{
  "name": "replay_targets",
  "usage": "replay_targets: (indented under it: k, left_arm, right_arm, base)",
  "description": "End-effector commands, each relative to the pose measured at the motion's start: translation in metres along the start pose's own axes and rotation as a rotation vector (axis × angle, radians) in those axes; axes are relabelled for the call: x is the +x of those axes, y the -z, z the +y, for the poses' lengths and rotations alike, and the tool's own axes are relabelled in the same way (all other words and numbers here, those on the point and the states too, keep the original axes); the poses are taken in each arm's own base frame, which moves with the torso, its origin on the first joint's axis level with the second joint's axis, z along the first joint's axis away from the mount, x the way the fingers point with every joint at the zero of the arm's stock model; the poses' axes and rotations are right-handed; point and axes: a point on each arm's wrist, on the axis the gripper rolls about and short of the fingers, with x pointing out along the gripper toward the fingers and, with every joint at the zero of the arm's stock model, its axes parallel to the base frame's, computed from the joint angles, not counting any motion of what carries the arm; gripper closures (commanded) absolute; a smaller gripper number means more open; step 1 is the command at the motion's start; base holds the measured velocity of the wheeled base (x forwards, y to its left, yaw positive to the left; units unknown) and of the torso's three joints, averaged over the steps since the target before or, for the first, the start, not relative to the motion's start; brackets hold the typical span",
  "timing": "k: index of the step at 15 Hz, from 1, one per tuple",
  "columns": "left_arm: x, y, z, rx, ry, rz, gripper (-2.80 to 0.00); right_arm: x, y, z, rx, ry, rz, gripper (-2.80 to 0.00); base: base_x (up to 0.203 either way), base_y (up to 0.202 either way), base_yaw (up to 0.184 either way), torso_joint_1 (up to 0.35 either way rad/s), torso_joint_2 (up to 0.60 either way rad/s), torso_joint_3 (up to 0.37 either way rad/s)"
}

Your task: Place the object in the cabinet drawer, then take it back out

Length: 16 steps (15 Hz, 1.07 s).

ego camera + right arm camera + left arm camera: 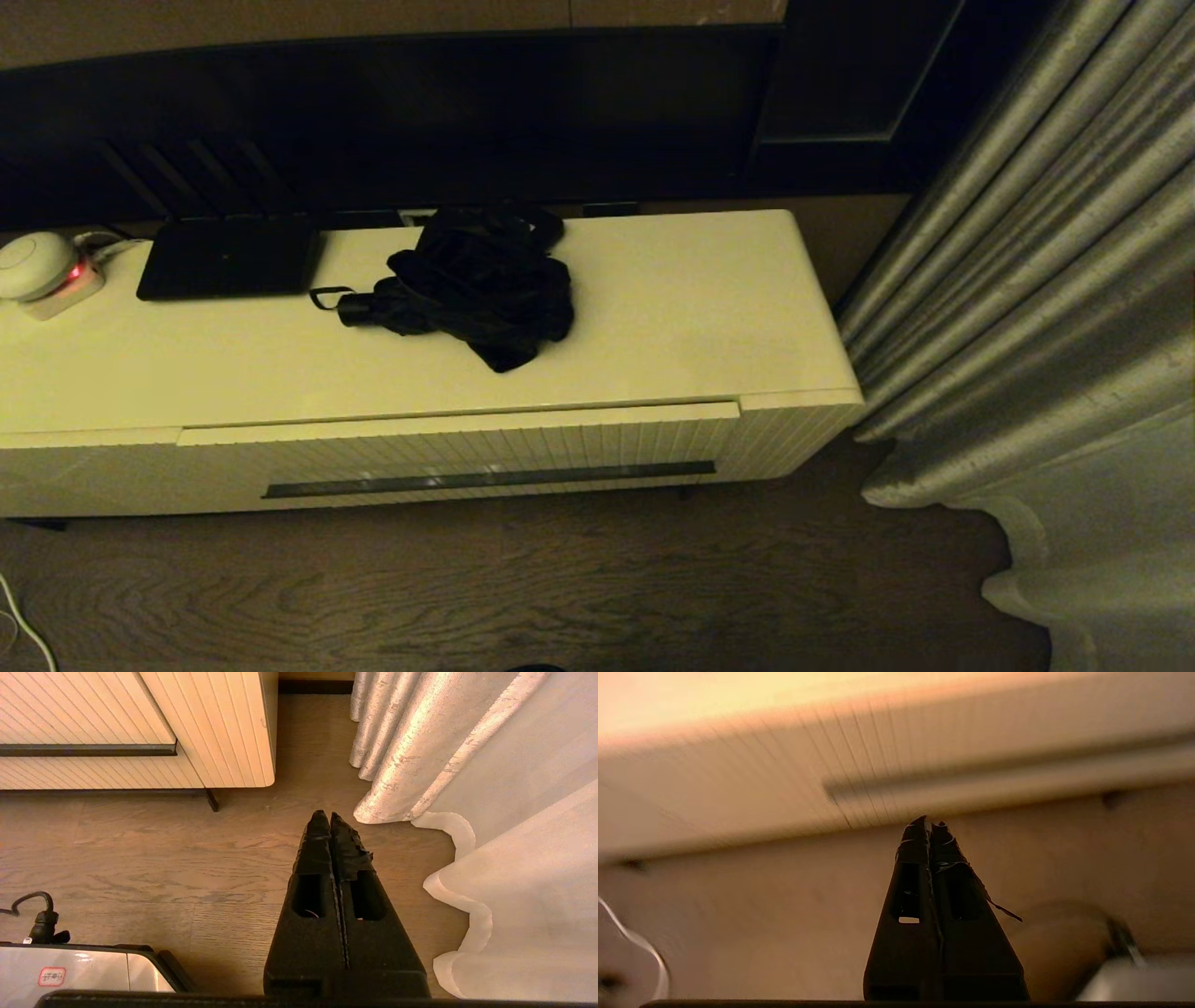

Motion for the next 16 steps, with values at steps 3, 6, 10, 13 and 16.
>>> replay_targets:
  k: [3, 6, 10, 13, 16]
  left_arm:
    - [-0.0005, 0.0008, -0.0001, -0.052, 0.002, 0.023, 0.00]
    - [-0.0001, 0.0005, -0.0001, -0.057, 0.001, 0.011, 0.00]
    - [-0.0001, 0.0005, -0.0001, -0.057, 0.001, 0.011, 0.00]
    - [-0.0001, 0.0005, -0.0001, -0.057, 0.001, 0.011, 0.00]
    - [-0.0001, 0.0005, -0.0001, -0.057, 0.001, 0.011, 0.00]
  right_arm:
    - [0.0001, 0.0004, 0.0000, 0.000, -0.001, 0.001, 0.00]
    - [0.0001, 0.0004, 0.0000, 0.000, -0.001, 0.001, 0.00]
    - [0.0001, 0.0004, 0.0000, 0.000, -0.001, 0.001, 0.00]
    - [0.0001, 0.0006, 0.0000, -0.002, -0.001, 0.002, 0.00]
    - [0.0001, 0.0004, 0.0000, -0.002, -0.001, 0.001, 0.00]
  base:
    - [0.000, 0.000, 0.000, 0.000, 0.00, 0.000]
    - [0.000, 0.000, 0.000, 0.000, 0.00, 0.000]
    - [0.000, 0.000, 0.000, 0.000, 0.00, 0.000]
    - [0.000, 0.000, 0.000, 0.000, 0.00, 0.000]
    - [0.000, 0.000, 0.000, 0.000, 0.00, 0.000]
